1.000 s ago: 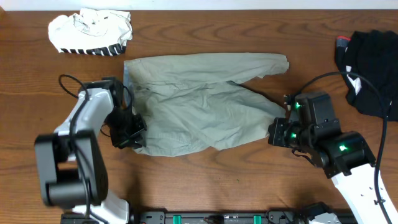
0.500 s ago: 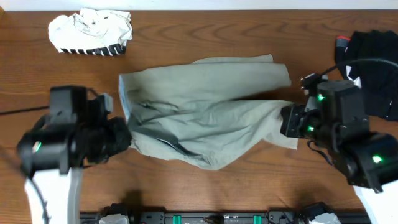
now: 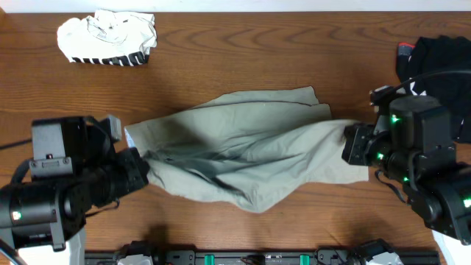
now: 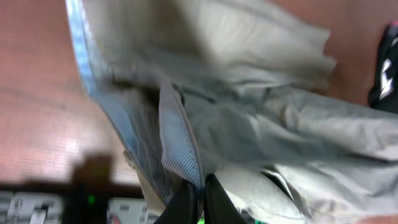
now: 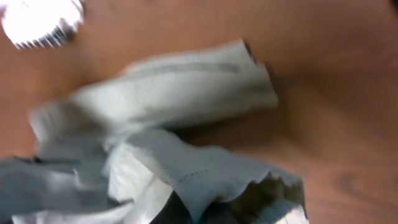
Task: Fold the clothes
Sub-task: 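Lift the pants high with both grippers and swing them forward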
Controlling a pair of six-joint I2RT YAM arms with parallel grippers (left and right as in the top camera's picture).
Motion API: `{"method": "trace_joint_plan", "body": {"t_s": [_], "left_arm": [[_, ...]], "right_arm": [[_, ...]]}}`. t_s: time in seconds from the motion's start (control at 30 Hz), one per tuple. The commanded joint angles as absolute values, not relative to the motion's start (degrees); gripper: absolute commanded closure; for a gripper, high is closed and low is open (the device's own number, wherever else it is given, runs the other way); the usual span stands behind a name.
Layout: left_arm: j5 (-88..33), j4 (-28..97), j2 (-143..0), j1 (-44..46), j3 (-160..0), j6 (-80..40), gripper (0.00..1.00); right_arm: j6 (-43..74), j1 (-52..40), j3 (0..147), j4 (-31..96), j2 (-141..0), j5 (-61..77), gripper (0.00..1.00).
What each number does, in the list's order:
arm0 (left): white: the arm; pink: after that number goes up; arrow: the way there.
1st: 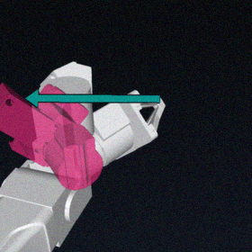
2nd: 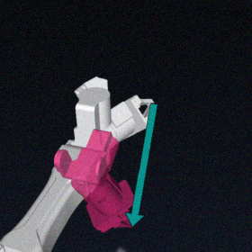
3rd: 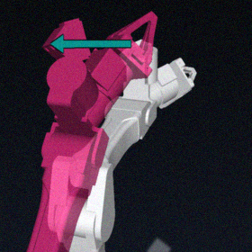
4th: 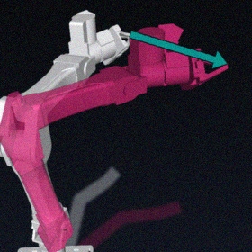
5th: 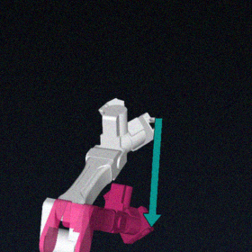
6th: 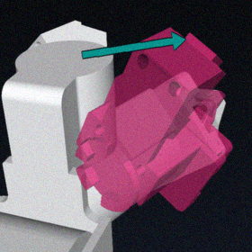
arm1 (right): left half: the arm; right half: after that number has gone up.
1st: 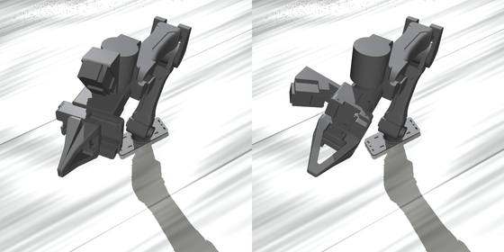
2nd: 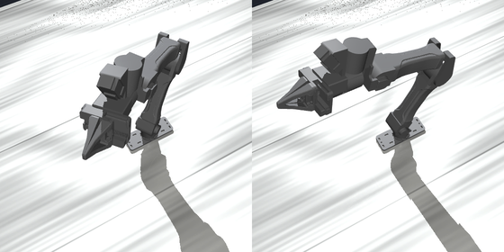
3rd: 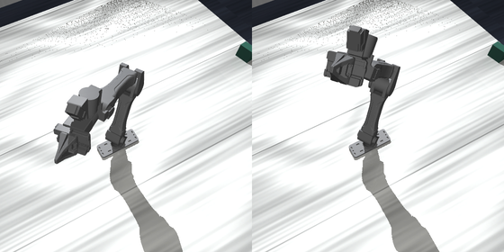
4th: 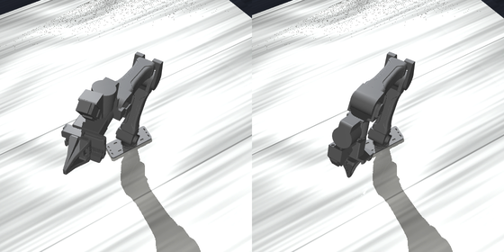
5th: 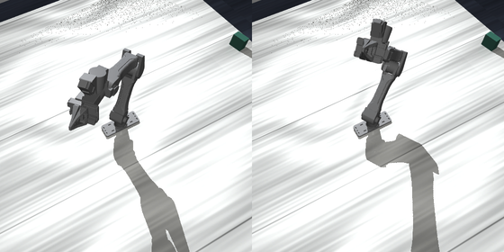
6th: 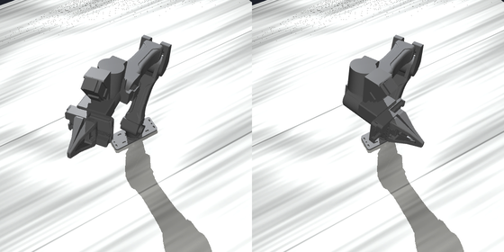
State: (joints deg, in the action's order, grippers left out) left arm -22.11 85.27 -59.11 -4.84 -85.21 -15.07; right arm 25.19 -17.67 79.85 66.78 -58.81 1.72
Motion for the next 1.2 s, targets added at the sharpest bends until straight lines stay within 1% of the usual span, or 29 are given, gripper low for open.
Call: {"method": "trace_joint_plan", "body": {"t_s": [0.0,0.13,0.33,0.43,0.6,0.63,0.77,0.87,1.03,1.17], "left_arm": [[-21.89,80.62,-60.62,-5.08,-89.62,-15.33,0.94],[-21.87,70.89,-64.79,-5.08,-92.42,-16.91,0.94],[-21.85,54.52,-75.44,-5.08,-97.56,-19.40,0.94],[-21.87,46.87,-80.31,-4.99,-102.00,-19.38,0.94],[-21.34,34.72,-85.54,-4.05,-110.85,-19.40,0.95],[-20.73,32.80,-86.21,-3.81,-113.01,-19.42,0.93],[-15.49,30.50,-87.02,-2.68,-121.03,-19.59,0.94],[-14.92,30.76,-87.00,-2.24,-125.21,-19.59,0.94],[-14.94,32.21,-85.86,-1.08,-126.78,-19.64,0.94],[-14.96,35.24,-83.72,2.00,-126.78,-19.62,0.94]], "right_arm": [[25.28,-15.86,82.52,63.31,-59.48,0.21,0.99],[24.58,-14.06,82.72,54.46,-62.02,0.30,0.99],[21.58,-11.53,86.85,41.10,-70.37,0.62,0.99],[19.51,-9.98,92.42,38.20,-76.44,0.62,0.99],[15.70,-6.63,105.19,38.26,-86.41,0.62,0.99],[15.57,-5.85,107.53,38.41,-87.85,0.60,0.99],[15.81,-1.56,117.34,39.81,-92.51,0.67,0.99],[15.79,0.71,121.80,41.74,-92.99,0.64,0.99],[14.46,1.91,127.24,47.66,-92.84,0.62,0.99],[14.50,1.87,131.20,54.46,-92.40,0.64,0.99]]}}
